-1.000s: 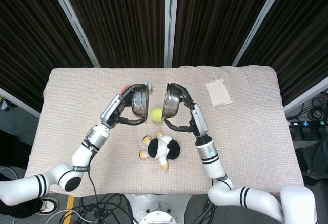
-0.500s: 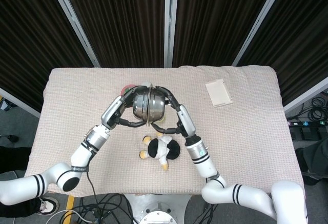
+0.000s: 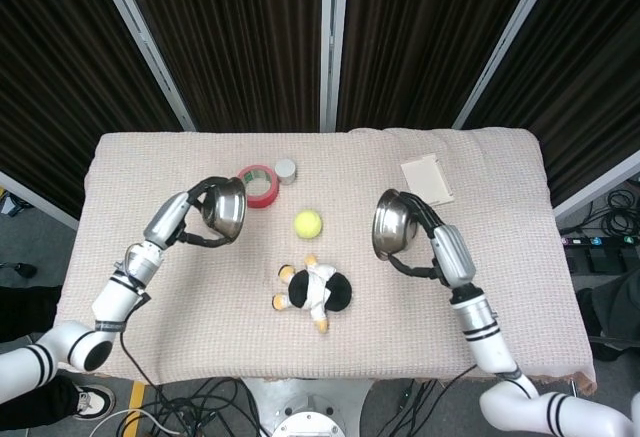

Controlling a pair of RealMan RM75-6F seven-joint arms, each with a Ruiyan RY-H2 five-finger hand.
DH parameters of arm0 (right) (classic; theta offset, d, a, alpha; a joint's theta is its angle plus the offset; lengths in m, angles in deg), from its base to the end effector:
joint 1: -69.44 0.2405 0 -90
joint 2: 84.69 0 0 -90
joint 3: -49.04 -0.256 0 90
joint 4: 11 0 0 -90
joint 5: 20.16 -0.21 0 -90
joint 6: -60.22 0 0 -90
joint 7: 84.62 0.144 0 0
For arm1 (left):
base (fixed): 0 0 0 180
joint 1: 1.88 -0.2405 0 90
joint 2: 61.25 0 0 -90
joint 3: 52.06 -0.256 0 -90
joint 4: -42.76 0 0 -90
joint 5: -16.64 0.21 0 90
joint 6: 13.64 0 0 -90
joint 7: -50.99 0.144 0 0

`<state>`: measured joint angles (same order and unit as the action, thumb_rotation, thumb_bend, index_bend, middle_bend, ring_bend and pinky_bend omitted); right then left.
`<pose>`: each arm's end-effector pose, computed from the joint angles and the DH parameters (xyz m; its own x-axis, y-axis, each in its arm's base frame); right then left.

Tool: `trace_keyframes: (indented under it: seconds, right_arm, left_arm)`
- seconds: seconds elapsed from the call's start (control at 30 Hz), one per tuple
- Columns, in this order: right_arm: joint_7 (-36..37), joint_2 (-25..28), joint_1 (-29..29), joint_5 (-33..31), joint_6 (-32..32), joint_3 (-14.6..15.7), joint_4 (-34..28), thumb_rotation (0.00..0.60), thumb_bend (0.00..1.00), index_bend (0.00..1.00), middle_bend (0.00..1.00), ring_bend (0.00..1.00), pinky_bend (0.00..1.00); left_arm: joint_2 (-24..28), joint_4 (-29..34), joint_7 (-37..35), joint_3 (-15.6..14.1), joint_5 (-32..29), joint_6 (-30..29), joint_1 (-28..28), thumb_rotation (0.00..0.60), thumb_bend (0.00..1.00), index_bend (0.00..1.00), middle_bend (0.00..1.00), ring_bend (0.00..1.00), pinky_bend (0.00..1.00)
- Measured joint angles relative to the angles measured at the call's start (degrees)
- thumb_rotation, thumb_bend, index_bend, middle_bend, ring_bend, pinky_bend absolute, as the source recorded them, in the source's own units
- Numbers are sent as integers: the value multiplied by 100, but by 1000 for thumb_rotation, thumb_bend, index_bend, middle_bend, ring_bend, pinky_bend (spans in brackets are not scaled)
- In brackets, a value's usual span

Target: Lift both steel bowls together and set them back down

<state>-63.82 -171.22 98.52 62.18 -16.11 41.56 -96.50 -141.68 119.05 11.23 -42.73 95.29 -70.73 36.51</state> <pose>-0.1858 -0.2967 0.0370 -0.1957 -0.1642 0.9668 -0.9182 -0.3155 -0.2395 -0.2010 0.3653 0.0502 -0.2124 0.3609 0.9081 0.9348 -0.1956 0.2963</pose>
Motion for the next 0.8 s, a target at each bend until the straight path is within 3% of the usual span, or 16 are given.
trace_keyframes:
  seconds: [0.2,0.33,0.57,0.8]
  right_arm:
    - [-1343,988,-364,-534,580,592,-1097,600,256,279,275,189,300]
    - [-2011,1153,-482,-946,946,834,-1487,600,257,279,274,189,298]
    - [-2298,896,-490,-1501,1546,883,-1316,600,259,275,273,190,295]
    - [-2607,692,-470,-1633,1609,748,-1168,600,257,274,273,190,293]
  left_arm:
    - [83,-543,1688,-273,-223,477,35,600,140,385,349,311,488]
    - [-8,-948,2676,-368,-337,680,128,600,142,386,349,310,488]
    - [-558,-1664,4124,-403,-593,1171,482,600,147,386,349,311,487]
    - [-909,-2029,4311,-340,-812,1766,779,600,148,381,349,310,485]
